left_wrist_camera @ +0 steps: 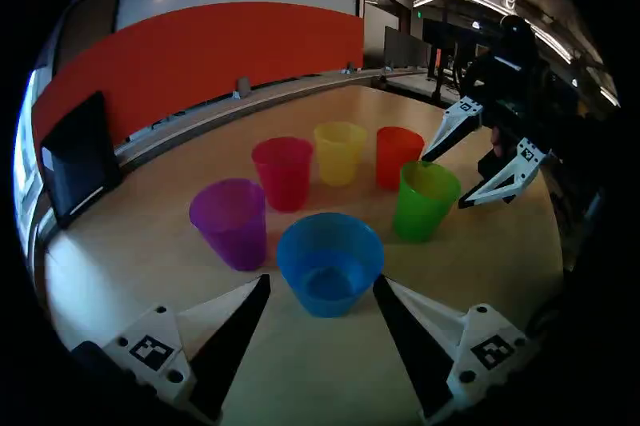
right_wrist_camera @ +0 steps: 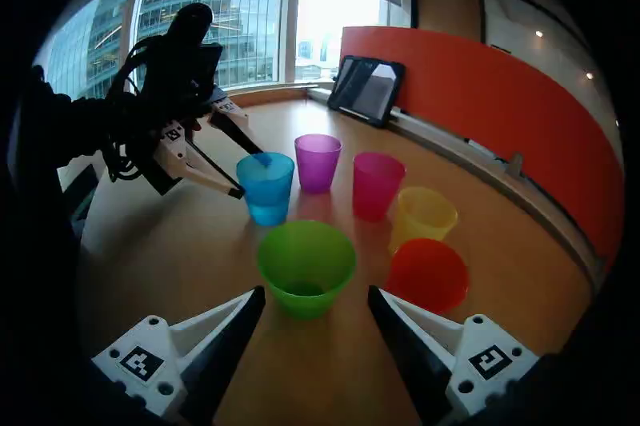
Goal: Pour water
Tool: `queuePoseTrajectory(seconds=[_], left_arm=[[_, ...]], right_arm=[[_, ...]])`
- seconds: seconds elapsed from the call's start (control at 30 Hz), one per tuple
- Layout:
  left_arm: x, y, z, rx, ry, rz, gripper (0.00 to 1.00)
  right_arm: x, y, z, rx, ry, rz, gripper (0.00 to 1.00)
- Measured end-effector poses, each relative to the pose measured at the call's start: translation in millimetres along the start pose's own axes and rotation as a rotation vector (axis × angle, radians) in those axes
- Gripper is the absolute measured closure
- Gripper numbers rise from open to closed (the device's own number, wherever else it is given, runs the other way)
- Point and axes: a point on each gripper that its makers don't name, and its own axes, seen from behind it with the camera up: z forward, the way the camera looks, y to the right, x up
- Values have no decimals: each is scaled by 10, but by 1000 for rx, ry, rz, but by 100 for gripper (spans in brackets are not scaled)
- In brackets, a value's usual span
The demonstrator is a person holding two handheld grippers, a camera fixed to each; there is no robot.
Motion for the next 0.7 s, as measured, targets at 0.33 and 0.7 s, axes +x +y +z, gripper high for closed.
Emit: queuePoseTrajectory(seconds=[0.33,0.7], left_arm=[[60,56,136,-29,-6,-7,4],[88,59,226,-35,-5,-7,4]], right_arm=[[37,-31,103,22,5,3,0],[85,-55,156,33,15,8,0]])
